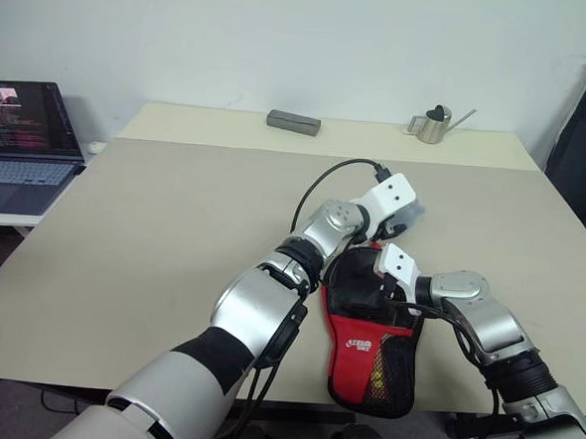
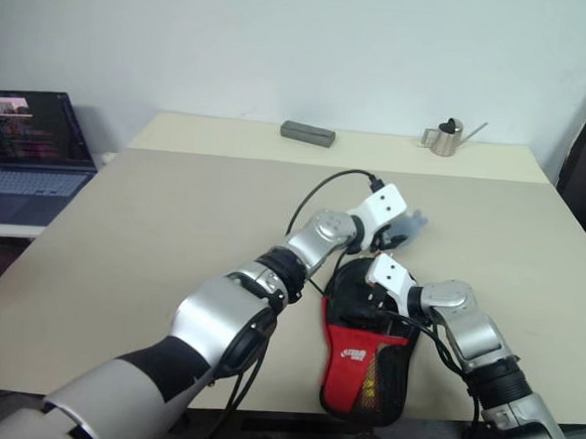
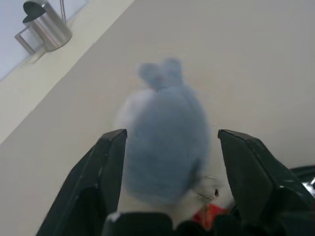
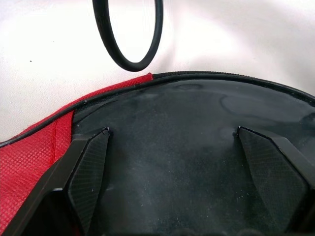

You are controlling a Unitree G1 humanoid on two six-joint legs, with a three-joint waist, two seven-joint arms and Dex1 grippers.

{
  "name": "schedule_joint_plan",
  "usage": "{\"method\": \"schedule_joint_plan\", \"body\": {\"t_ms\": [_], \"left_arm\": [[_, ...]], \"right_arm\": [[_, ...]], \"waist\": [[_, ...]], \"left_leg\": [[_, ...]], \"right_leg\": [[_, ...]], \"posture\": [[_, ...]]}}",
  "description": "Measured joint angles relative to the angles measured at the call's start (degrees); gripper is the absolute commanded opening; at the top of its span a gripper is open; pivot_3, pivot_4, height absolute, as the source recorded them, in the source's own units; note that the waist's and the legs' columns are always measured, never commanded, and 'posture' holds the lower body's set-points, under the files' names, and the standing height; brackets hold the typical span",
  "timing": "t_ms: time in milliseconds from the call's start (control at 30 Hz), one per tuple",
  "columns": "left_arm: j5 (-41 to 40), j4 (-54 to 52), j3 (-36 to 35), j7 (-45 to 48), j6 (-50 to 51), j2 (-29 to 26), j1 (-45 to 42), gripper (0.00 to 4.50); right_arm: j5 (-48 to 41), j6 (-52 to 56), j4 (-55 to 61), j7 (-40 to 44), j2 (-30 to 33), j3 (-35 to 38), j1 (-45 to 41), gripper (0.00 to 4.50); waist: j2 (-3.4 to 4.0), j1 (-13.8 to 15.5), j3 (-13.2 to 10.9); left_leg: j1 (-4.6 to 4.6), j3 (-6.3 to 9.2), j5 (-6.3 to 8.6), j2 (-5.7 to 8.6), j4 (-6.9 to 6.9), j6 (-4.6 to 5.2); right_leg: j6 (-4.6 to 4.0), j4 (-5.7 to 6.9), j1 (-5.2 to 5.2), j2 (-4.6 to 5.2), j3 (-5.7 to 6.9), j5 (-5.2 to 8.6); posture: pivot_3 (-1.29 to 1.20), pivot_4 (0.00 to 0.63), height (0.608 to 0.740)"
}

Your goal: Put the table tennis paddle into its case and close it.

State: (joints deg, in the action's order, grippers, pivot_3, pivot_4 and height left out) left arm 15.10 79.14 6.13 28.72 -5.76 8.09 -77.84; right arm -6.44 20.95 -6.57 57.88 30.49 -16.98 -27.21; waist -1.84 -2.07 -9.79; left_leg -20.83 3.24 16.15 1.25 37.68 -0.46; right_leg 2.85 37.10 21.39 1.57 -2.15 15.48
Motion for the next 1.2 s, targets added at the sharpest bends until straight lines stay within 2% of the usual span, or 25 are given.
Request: {"method": "schedule_joint_plan", "body": {"t_ms": [167, 367, 500, 700, 833, 1000, 1200], "left_arm": [[-2.00, -0.74, -1.71, 3.51, -1.48, -0.82, -0.23, 3.29], [-6.68, -2.75, -5.68, 7.07, -3.54, -4.75, -2.05, 3.29], [-10.73, -5.78, -8.30, 13.46, -3.74, -7.07, -2.48, 3.29], [-15.15, -15.06, -8.70, 26.92, 0.61, -13.20, 7.84, 3.29], [-18.76, -29.56, -7.50, 34.58, 9.36, -17.48, 18.21, 3.29], [-21.93, -45.74, -7.69, 35.83, 18.22, -24.68, 24.95, 3.29], [-25.31, -56.29, -5.79, 40.54, 22.13, -29.62, 31.77, 3.29]], "right_arm": [[0.56, -0.38, -1.15, 0.81, -0.67, -0.06, -0.80, 4.50], [0.69, -0.73, -1.86, 1.42, -0.80, -0.08, -1.21, 4.50], [0.70, -1.11, -2.58, 1.77, -1.00, -0.08, -1.53, 4.50], [0.78, -1.45, -2.83, 1.76, -1.34, -0.12, -1.54, 4.50], [0.78, -1.51, -2.61, 1.78, -1.17, -0.03, -1.37, 4.50], [0.75, -1.50, -2.51, 1.94, -0.80, 0.12, -1.19, 4.50], [-0.01, 1.27, -0.93, 3.30, 0.35, 1.06, -1.55, 4.50]], "waist": [[0.03, -0.34, 0.02], [0.03, -0.46, 0.02], [0.06, -0.51, 0.03], [0.33, -0.84, 0.19], [0.33, -0.82, 0.19], [0.35, -0.59, 0.21], [0.39, 0.16, 0.20]], "left_leg": [[0.02, 0.00, 0.00, -0.02, 0.00, 0.00], [0.02, 0.00, 0.00, -0.01, 0.00, 0.00], [0.04, 0.00, 0.00, -0.02, 0.00, 0.00], [0.04, 0.01, -0.01, -0.02, 0.00, 0.00], [0.00, 0.04, 0.00, -0.02, 0.02, 0.00], [0.01, 0.17, 0.00, -0.01, 0.02, 0.01], [-0.12, 0.20, 0.00, 0.01, 0.02, 0.00]], "right_leg": [[0.00, 0.02, 0.00, -0.02, -0.02, 0.00], [0.00, 0.01, -0.01, -0.02, -0.02, 0.00], [-0.01, 0.02, -0.02, -0.03, -0.02, 0.00], [-0.04, 0.09, 0.01, -0.08, -0.06, -0.02], [-0.31, 0.08, 0.01, 0.04, -0.07, -0.18], [-0.32, 0.04, -0.04, 0.12, -0.14, -0.18], [-0.39, 0.02, 0.05, 0.17, -0.12, -0.16]], "posture": [[0.00, 0.150, 0.740], [0.00, 0.150, 0.740], [0.00, 0.150, 0.740], [0.00, 0.150, 0.740], [0.00, 0.150, 0.740], [0.00, 0.150, 0.740], [0.00, 0.150, 0.740]]}}
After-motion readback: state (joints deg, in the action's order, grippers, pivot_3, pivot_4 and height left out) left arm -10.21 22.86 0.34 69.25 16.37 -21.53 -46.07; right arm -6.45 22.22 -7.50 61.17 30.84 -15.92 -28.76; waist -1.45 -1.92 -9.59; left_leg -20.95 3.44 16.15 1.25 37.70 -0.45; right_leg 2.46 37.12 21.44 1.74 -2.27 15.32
